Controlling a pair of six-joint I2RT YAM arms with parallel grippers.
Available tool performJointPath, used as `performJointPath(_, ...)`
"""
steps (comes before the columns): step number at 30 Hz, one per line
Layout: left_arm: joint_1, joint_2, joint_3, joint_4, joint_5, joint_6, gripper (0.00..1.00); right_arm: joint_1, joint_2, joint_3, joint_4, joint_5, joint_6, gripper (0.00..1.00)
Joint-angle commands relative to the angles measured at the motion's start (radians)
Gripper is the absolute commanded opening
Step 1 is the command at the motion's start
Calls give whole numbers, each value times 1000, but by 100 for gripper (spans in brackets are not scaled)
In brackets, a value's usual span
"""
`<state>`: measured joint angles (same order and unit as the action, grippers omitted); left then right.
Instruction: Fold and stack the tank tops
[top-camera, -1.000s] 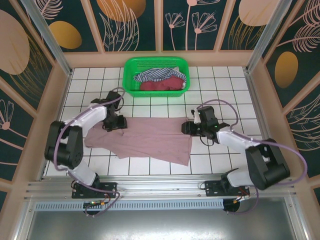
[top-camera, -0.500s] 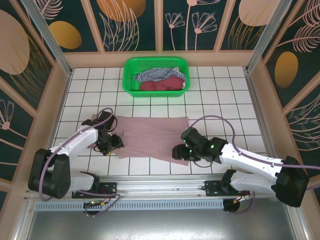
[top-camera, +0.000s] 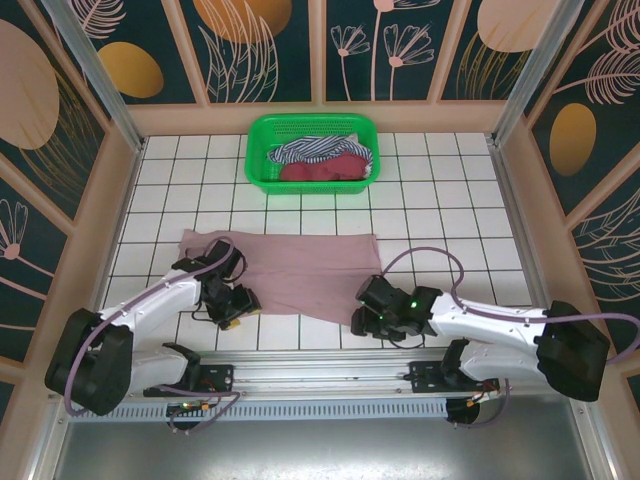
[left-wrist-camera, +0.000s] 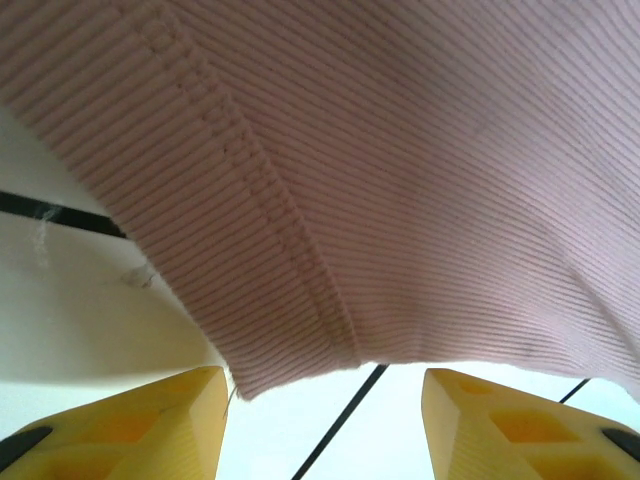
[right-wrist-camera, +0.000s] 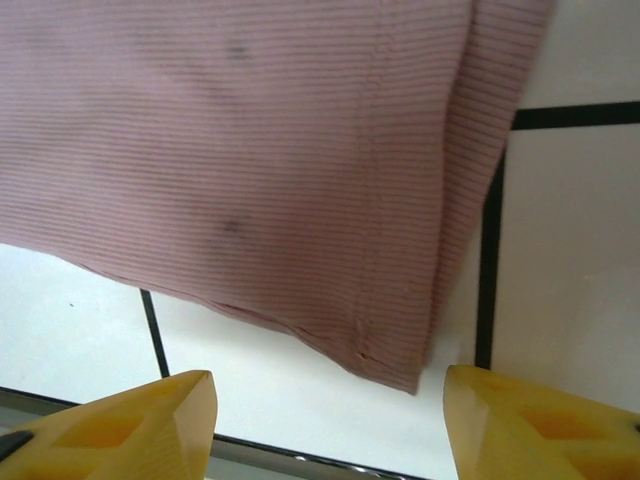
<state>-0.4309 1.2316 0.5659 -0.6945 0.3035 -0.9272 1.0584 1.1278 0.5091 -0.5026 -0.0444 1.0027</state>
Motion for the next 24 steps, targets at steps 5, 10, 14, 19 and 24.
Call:
performJointPath(5, -3, 34, 16, 27, -58, -3, 54, 8, 25, 11, 67, 36, -8, 59)
performJointPath(10, -2, 55, -5, 78, -86, -2, 50, 9, 84, 3, 98, 22, -31, 56)
performJointPath(14, -3, 77, 17, 126, -64, -13, 39, 15, 123, -16, 93, 0, -24, 49)
performJointPath(19, -3, 42, 12, 85, -61, -8, 22, 13, 97, -37, 91, 9, -16, 32)
performJointPath(24, -3, 28, 7, 77, -34, -16, 9, 16, 79, -4, 67, 30, -25, 21)
